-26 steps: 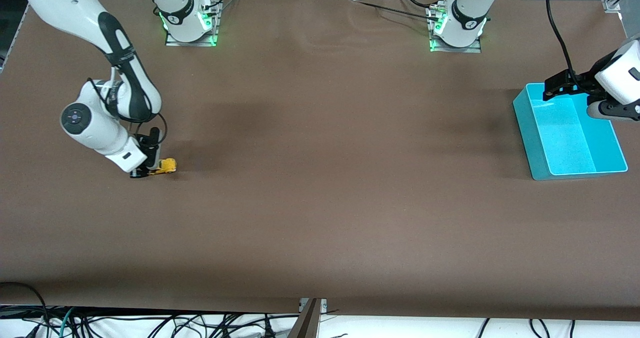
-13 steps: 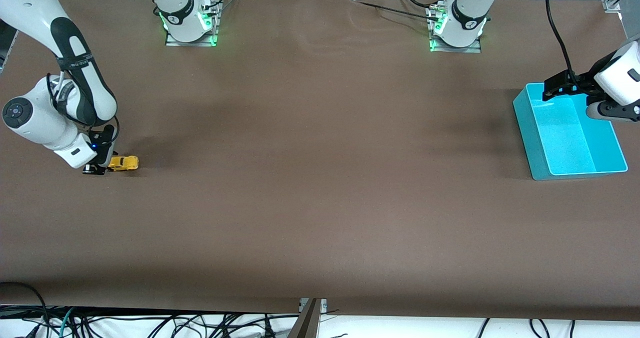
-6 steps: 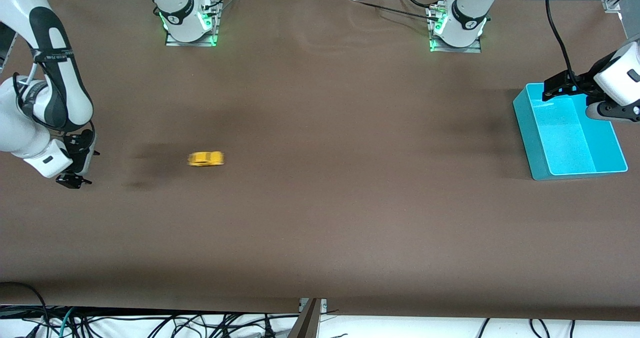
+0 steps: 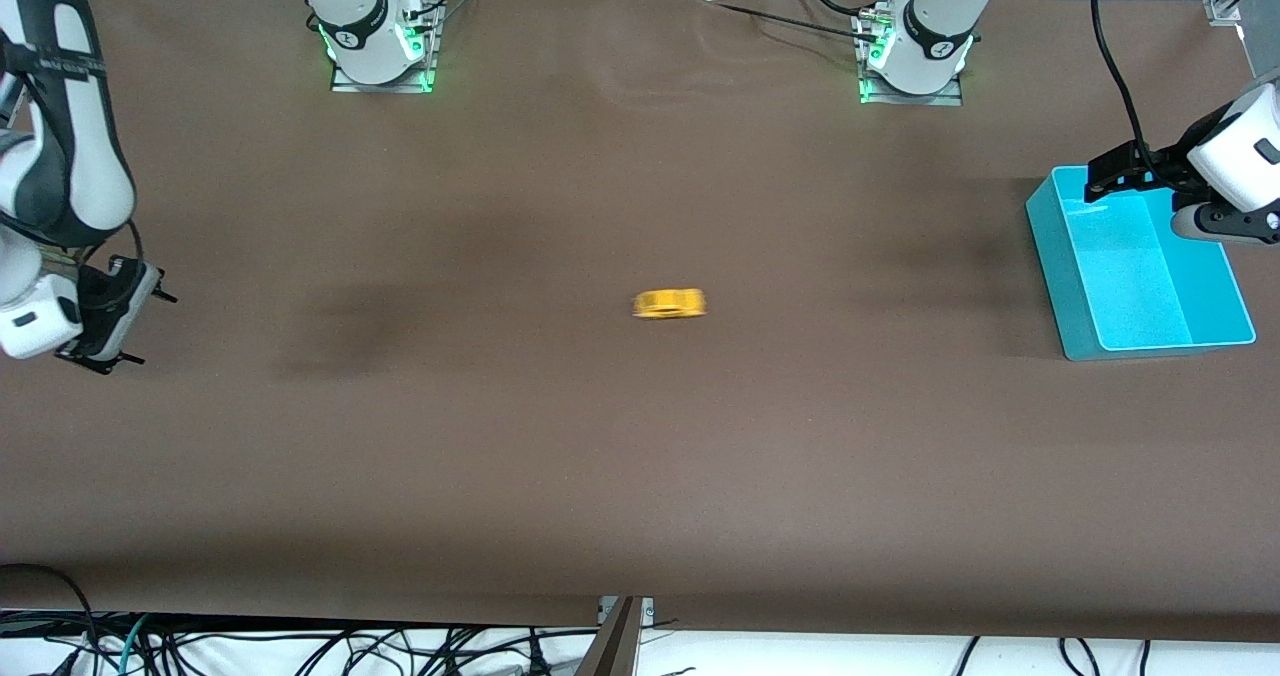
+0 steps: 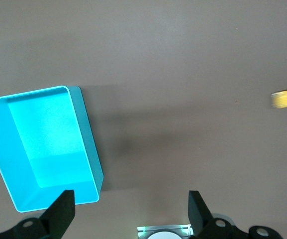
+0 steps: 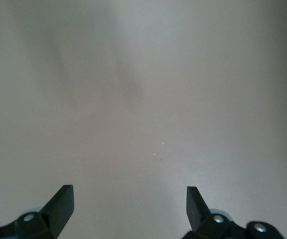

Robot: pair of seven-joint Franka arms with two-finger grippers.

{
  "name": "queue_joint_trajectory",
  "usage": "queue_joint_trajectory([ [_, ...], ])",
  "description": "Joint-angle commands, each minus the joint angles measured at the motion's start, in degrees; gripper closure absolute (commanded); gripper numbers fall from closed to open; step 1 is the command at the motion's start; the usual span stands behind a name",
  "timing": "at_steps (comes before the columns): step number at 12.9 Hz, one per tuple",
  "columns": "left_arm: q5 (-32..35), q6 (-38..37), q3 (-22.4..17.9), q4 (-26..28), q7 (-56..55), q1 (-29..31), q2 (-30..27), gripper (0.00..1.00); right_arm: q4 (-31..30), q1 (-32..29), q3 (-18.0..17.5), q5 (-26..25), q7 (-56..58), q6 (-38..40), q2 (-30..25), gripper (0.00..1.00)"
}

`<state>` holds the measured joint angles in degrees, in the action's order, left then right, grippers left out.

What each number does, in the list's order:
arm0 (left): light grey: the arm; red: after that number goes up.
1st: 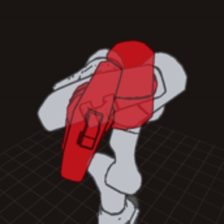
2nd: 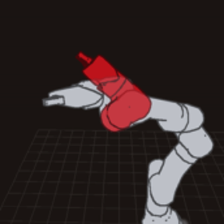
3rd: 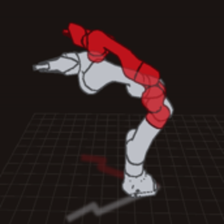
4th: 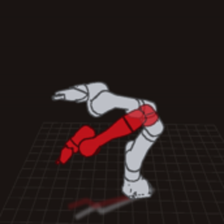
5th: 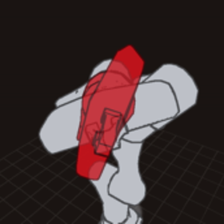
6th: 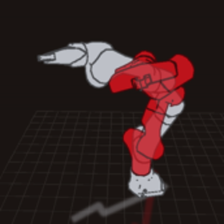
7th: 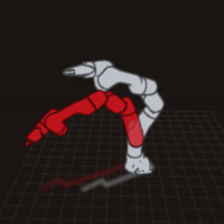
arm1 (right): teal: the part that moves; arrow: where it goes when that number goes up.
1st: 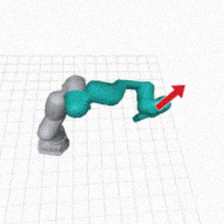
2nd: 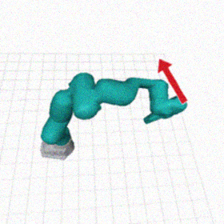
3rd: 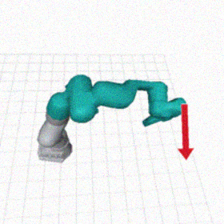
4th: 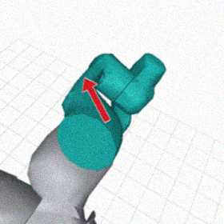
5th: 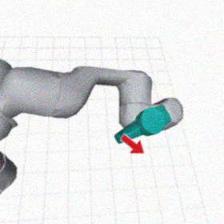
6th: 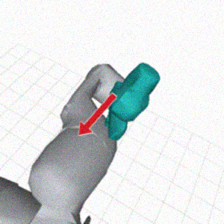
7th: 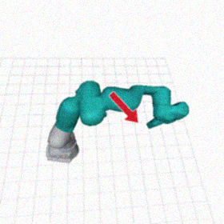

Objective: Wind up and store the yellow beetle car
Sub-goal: 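Release the car to drive toward the blue tray, withdraw the right gripper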

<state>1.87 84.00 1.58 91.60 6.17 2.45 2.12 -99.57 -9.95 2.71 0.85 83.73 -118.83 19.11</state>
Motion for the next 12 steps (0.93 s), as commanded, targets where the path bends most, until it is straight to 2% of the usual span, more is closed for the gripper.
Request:
queue_joint_trajectory([
  [1, -0.64, -0.59, 0.26, -0.20, 0.95, 0.63, -0.19, 0.00, 6.92, 0.88, -0.87, 0.29, -11.43, 7.20, 0.40, 0.00],
  [5, -0.02, -0.42, 0.26, -0.37, 1.12, 0.63, -0.10, 0.00, 12.28, 2.38, -1.74, 0.47, -33.74, 13.35, 0.31, 0.00],
  [9, 0.06, 0.37, 0.35, -1.16, 1.04, 0.54, 2.35, 0.00, 16.85, 2.74, -7.53, -0.23, -61.07, 21.69, 0.23, 0.00],
  [12, 0.06, 1.95, 0.53, -1.17, 1.12, 0.54, 4.11, 0.00, 19.23, 3.18, -10.00, 0.38, -72.37, 27.15, -0.21, 0.00],
])
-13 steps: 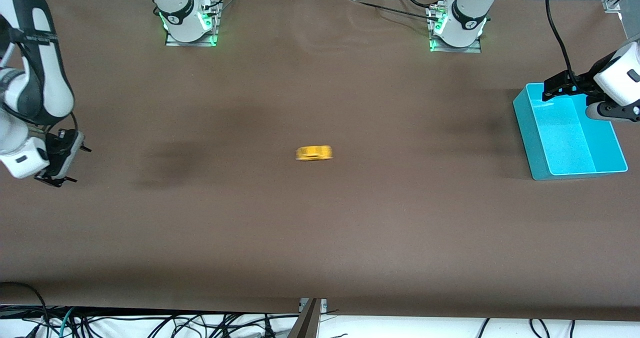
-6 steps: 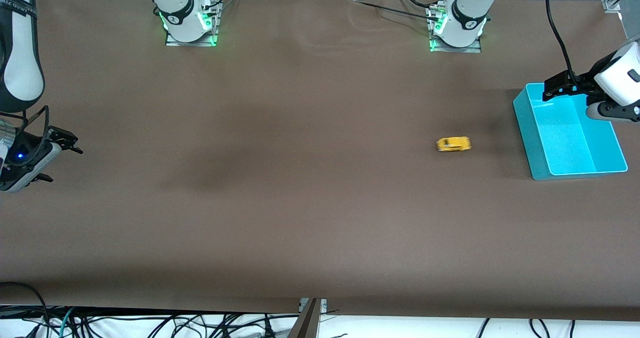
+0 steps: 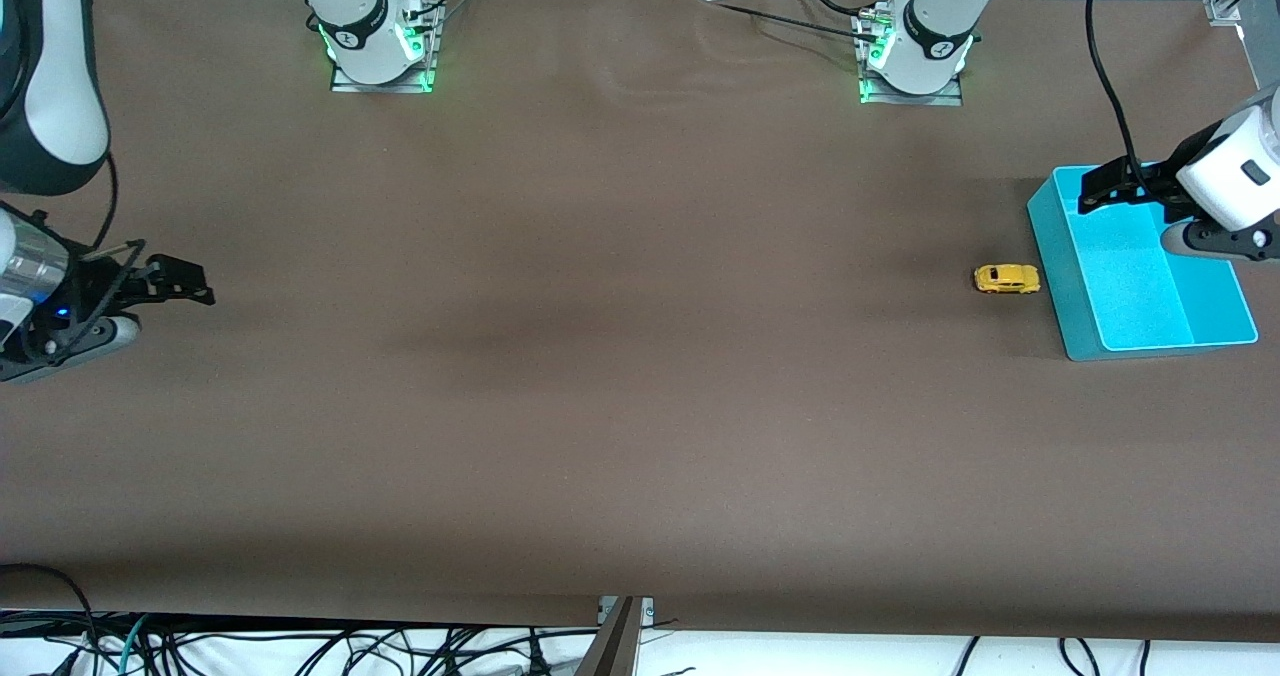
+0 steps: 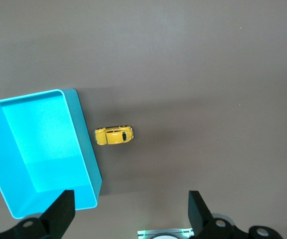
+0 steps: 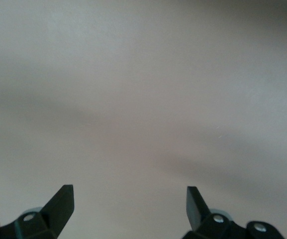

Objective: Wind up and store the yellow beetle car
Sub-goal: 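Release the car to drive toward the blue tray, withdraw the right gripper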

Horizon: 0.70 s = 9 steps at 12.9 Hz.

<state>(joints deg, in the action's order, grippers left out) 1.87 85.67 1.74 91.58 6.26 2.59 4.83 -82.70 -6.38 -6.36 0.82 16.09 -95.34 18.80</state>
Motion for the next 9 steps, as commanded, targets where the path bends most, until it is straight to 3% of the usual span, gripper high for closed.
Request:
queue_joint_trajectory([
  [1, 0.15, 0.28, 0.29, -1.05, 1.04, 0.48, 1.58, 0.00, 2.37, -0.39, -1.11, 0.32, -4.76, 3.94, 0.01, 0.00],
  [7, 0.15, 0.37, 0.20, -0.27, 3.32, 1.10, 2.73, 0.00, 7.12, -1.00, -1.73, -3.72, -4.49, 3.68, 0.36, 0.00],
  [9, 0.24, 7.61, 0.46, 6.89, 3.76, 2.50, 0.55, 0.00, 7.11, -0.75, -0.85, -4.68, -4.32, 4.29, -1.12, 0.00],
])
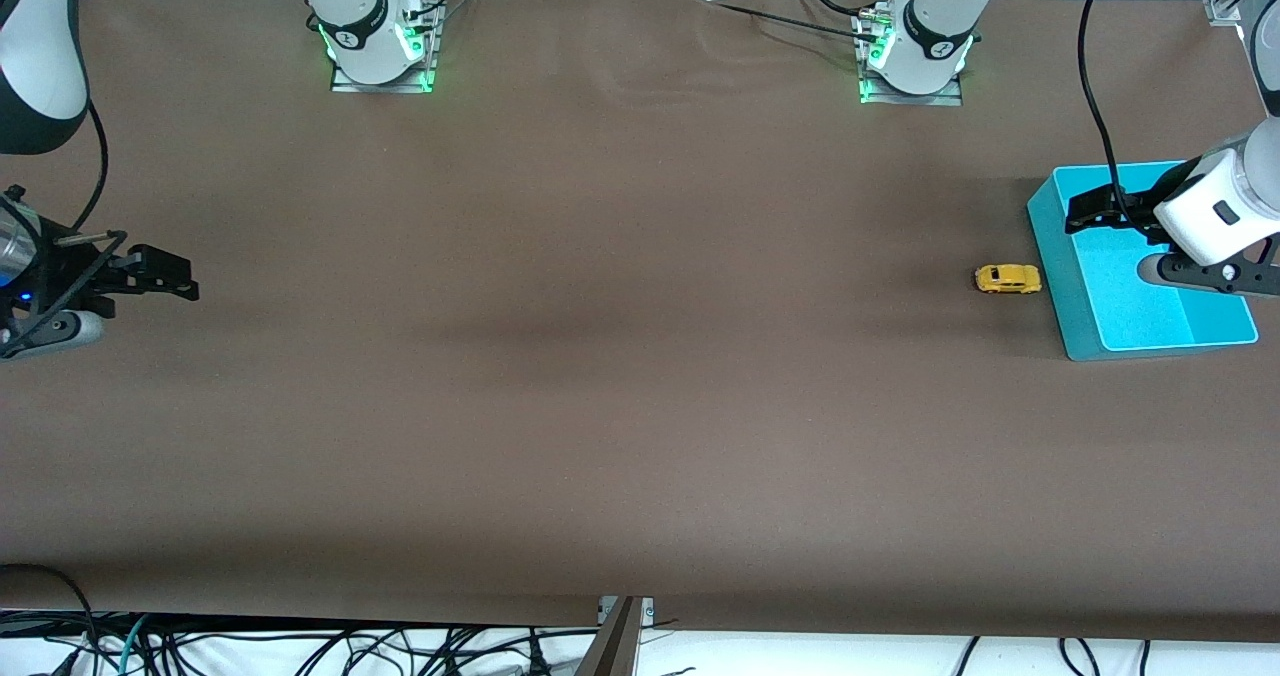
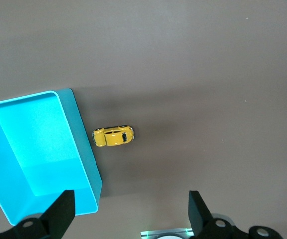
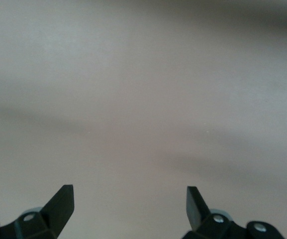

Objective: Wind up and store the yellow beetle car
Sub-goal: 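Lower the left gripper onto the yellow car beside the tray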

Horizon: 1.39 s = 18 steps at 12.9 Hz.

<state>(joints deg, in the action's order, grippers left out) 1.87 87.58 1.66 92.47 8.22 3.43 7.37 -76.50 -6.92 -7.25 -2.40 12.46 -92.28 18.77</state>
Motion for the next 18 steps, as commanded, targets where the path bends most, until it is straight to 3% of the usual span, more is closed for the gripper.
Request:
queue_joint_trajectory([
  [1, 0.06, 10.98, 0.62, 10.41, 4.76, 3.40, -2.71, 0.00, 0.83, -0.11, 0.83, -2.86, -0.59, 0.97, -1.45, 0.00],
  [3, -0.55, 22.40, 0.54, 18.15, 14.51, 7.01, -3.06, 0.00, -1.44, -0.20, 3.03, -2.96, -0.07, 1.22, -3.81, 0.00],
  [5, -0.55, 31.73, 0.54, 24.57, 17.26, 8.69, -3.07, 0.00, -6.01, 0.93, 2.95, -3.13, -0.07, 0.70, -8.74, 0.00],
  [9, -0.29, 49.04, 0.45, 36.00, 34.56, 9.75, -0.35, 0.00, -9.00, 2.61, 3.12, -3.58, -7.59, 1.05, -11.12, 0.00],
  [13, 0.41, 53.99, 0.54, 40.33, 45.36, 9.75, 4.14, 0.00, -11.91, 2.52, 3.39, -1.82, -10.18, 1.76, -12.53, 0.00],
  [18, 0.33, 60.50, 0.54, 47.27, 64.26, 10.72, 5.02, 0.00, -11.21, 2.17, 3.74, -1.12, -8.43, 1.49, -10.95, 0.00],
])
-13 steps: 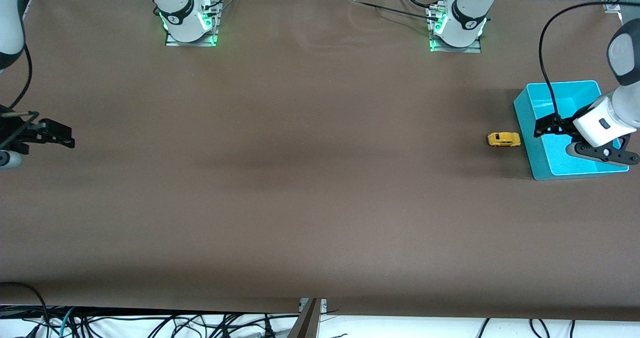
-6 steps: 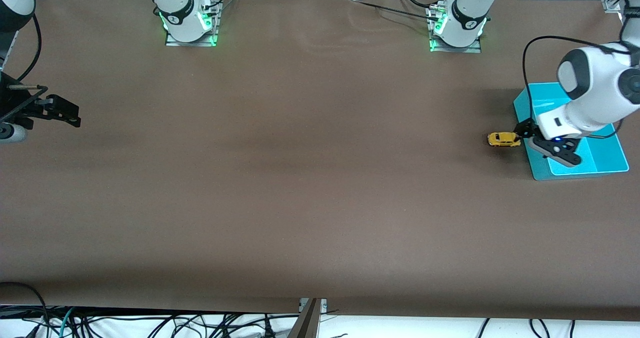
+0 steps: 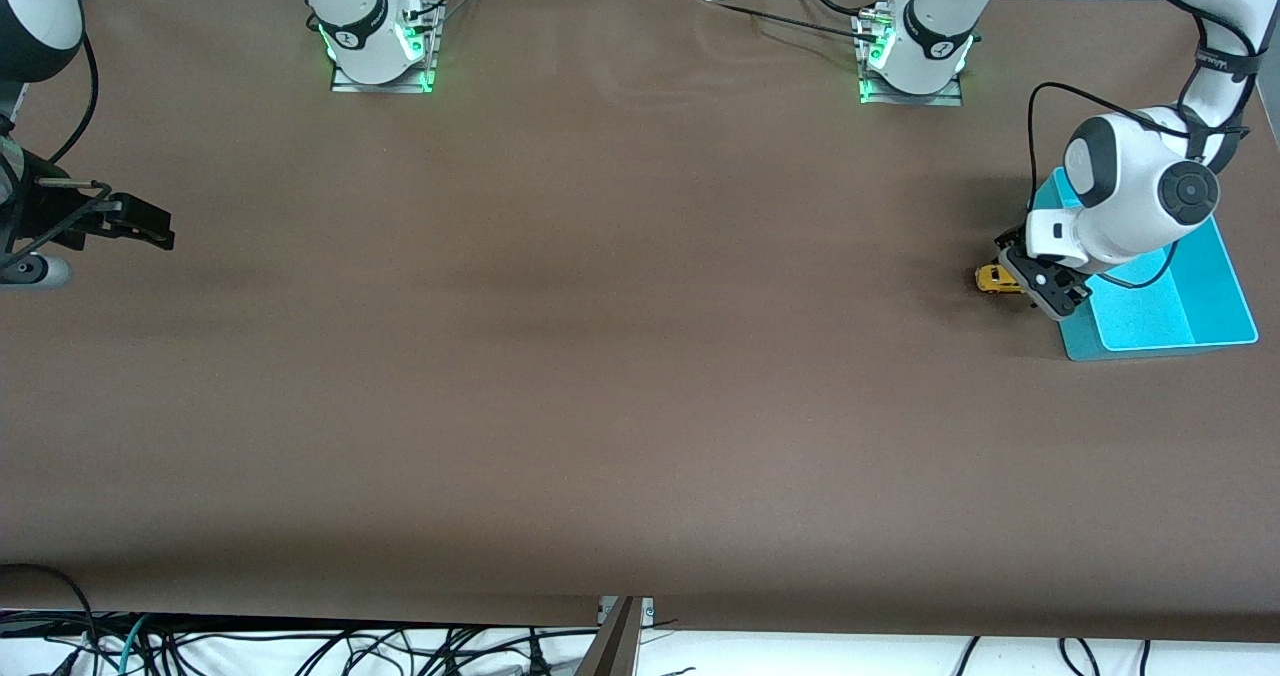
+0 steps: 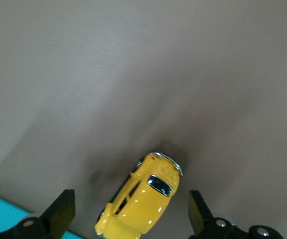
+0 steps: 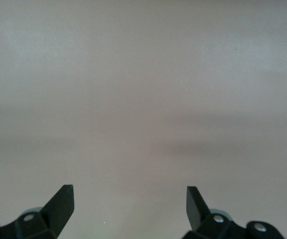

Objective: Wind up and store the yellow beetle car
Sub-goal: 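Close the left gripper on the yellow car and lift it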

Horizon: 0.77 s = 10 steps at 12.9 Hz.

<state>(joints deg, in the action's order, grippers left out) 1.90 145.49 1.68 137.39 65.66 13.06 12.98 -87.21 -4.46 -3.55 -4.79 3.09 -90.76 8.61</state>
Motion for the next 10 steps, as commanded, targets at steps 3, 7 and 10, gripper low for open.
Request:
queue_joint_trajectory([
  [3, 1.52, 6.98, 0.52, 4.28, 14.65, 1.43, 0.81, 0.00, -0.51, -0.28, 0.03, 1.45, 0.95, 0.23, -0.70, 0.00],
  [7, 6.43, 11.47, 0.52, 4.99, 15.99, 2.76, 3.01, 0.01, -0.42, -0.28, 0.03, 1.54, 0.86, 0.23, -0.35, 0.00],
  [10, 6.89, 11.39, 0.52, 4.90, 15.64, 2.84, 1.18, 1.00, -0.42, -0.28, -0.06, 1.54, 0.95, 0.15, -0.35, 0.00],
])
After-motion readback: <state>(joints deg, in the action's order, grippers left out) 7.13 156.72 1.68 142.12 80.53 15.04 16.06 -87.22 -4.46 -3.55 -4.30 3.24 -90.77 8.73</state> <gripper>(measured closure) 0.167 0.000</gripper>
